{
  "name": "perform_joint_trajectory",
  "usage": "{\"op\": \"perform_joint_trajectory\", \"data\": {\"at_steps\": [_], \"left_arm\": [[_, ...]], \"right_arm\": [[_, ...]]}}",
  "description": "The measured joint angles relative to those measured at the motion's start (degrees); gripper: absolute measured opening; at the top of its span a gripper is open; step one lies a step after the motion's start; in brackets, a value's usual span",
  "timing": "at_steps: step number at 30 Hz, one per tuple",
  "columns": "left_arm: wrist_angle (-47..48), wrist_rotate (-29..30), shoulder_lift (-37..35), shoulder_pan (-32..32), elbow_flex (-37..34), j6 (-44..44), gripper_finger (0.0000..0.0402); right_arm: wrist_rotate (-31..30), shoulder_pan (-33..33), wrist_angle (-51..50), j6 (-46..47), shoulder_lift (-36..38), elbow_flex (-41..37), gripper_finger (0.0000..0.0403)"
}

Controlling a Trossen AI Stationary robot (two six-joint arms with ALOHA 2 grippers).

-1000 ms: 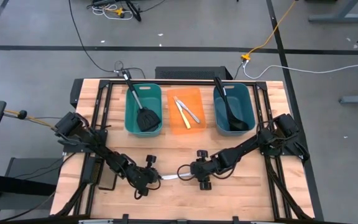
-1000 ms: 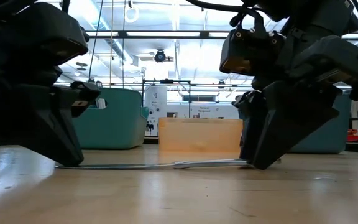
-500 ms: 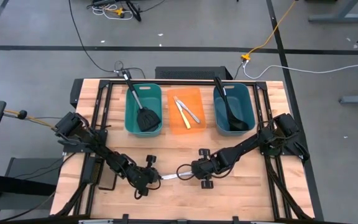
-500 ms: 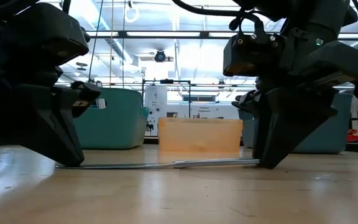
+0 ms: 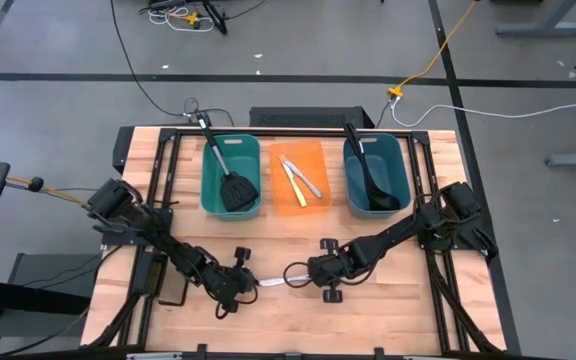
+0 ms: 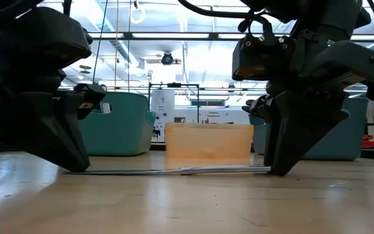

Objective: Pick & Place Kitchen Items
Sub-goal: Put the silver knife into the orange bin

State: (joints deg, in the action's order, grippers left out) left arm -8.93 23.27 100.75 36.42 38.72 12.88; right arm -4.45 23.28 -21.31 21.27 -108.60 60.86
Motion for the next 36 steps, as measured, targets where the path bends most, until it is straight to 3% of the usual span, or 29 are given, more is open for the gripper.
{"op": "perform_joint_trajectory", "data": {"at_steps": [9, 19, 29, 36], "left_arm": [[4.77, 0.02, -14.17, 0.07, -0.11, -7.42, 0.0015], [14.56, 5.97, -43.13, 0.17, -0.96, -12.34, 0.0005], [9.07, 12.29, -71.17, 0.10, -18.22, -9.87, 0.0004], [1.52, 13.89, -80.79, 0.13, -28.27, -11.37, 0.0016]], "right_arm": [[-0.61, -0.06, -0.21, 0.99, -0.04, 0.04, 0.0086], [-0.67, -0.04, 0.00, 1.16, -0.04, 0.00, 0.0086], [-1.46, -0.01, 0.70, 1.84, -0.05, -0.02, 0.0086], [-2.02, 0.08, 1.84, 1.76, -0.04, -0.04, 0.0086]]}}
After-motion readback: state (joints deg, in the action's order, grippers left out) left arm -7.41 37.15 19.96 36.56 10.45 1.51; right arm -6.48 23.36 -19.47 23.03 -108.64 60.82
